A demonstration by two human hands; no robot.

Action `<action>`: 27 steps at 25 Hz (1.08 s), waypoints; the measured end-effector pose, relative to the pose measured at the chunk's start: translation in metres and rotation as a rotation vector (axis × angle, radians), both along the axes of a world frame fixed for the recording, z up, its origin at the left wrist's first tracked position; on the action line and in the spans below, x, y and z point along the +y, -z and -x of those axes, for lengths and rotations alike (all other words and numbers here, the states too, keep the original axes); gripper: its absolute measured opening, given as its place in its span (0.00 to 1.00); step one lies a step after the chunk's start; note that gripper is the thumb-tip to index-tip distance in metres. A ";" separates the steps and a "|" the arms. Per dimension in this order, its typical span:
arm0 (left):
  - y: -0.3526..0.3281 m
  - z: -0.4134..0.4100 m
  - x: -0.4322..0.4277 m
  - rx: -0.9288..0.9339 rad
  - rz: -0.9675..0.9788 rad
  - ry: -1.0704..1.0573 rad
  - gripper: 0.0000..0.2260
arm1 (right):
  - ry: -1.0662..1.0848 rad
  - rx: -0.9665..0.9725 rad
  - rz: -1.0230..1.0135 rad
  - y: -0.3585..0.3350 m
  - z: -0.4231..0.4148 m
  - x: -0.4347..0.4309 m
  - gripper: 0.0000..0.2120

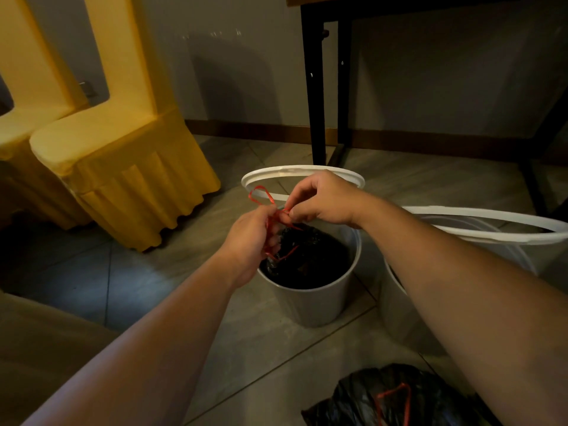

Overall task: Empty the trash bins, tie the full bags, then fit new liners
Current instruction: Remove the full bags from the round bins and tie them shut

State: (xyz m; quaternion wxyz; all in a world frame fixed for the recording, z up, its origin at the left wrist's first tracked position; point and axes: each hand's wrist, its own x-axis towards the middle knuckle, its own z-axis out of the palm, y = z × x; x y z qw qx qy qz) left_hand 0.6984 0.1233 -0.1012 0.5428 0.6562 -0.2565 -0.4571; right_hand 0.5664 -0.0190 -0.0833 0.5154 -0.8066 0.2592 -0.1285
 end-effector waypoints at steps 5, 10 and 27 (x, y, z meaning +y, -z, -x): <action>0.002 -0.001 -0.002 0.050 0.014 -0.145 0.11 | 0.007 -0.058 -0.076 0.001 -0.008 -0.001 0.04; 0.001 -0.006 0.001 -0.014 -0.011 -0.197 0.13 | -0.124 0.047 -0.118 0.008 -0.009 0.008 0.05; -0.005 -0.001 0.012 -0.009 0.051 -0.048 0.15 | 0.002 0.026 0.032 0.014 -0.019 0.015 0.09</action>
